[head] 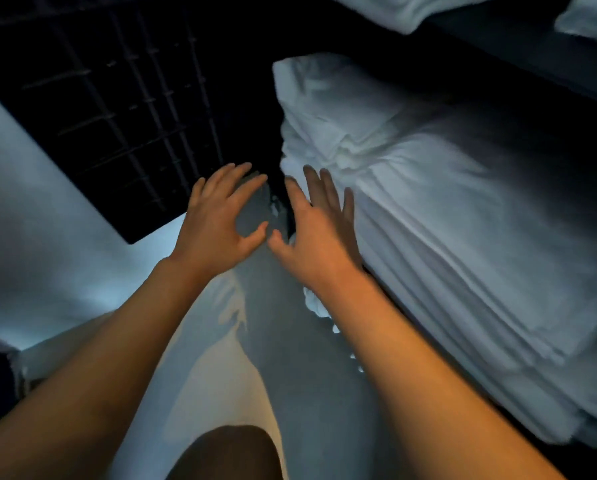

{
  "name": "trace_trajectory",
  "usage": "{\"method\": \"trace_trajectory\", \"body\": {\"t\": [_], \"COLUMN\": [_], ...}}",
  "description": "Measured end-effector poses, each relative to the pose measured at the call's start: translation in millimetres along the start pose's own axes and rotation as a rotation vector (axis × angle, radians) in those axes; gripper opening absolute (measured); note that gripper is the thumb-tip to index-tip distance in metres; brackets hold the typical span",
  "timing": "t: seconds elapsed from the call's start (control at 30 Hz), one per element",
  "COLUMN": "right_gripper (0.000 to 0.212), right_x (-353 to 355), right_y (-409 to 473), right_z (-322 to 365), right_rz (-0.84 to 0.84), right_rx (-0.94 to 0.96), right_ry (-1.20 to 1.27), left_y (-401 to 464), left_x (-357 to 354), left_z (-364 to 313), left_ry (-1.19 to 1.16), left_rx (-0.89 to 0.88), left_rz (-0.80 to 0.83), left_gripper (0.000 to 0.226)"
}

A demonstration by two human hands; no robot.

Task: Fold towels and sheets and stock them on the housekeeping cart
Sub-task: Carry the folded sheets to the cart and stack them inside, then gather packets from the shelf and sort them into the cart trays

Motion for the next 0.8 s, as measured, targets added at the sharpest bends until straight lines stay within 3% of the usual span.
{"method": "trace_trajectory", "body": {"t": [0.2, 0.43, 0.6, 0.8], "right_gripper": [0.086, 0.084, 0.084, 0.084], "right_x": [-35, -26, 38, 164], "right_y": [20, -16, -41, -26], "right_z": [29, 34, 58, 103], "right_rz": [0.110, 0.244, 0.304, 0.267], "right_rx": [0.042, -0.063, -0.143, -0.162], "right_ry": [0.070, 0.208, 0.236, 0.253], "left_y": [-43, -70, -60, -23], "left_x": [24, 61, 118, 234], "left_z": [44, 28, -6, -45], "left_ry": [0.039, 0.021, -0.025, -0.118], "left_rx": [0.213, 0.382, 0.422, 0.442], "left_rz": [0.032, 0.189, 0.222, 0.151], "left_gripper": [0.072, 0.067, 0.065, 0.062]}}
Point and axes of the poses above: each hand's wrist, its own y-axis towards the middle knuckle, its own x-axis out of the back of the hand, z = x × y, the point moved 6 cm from there along y, towards the middle knuckle, and after that the axes turned 6 degrees about z, right-handed, at the moved point
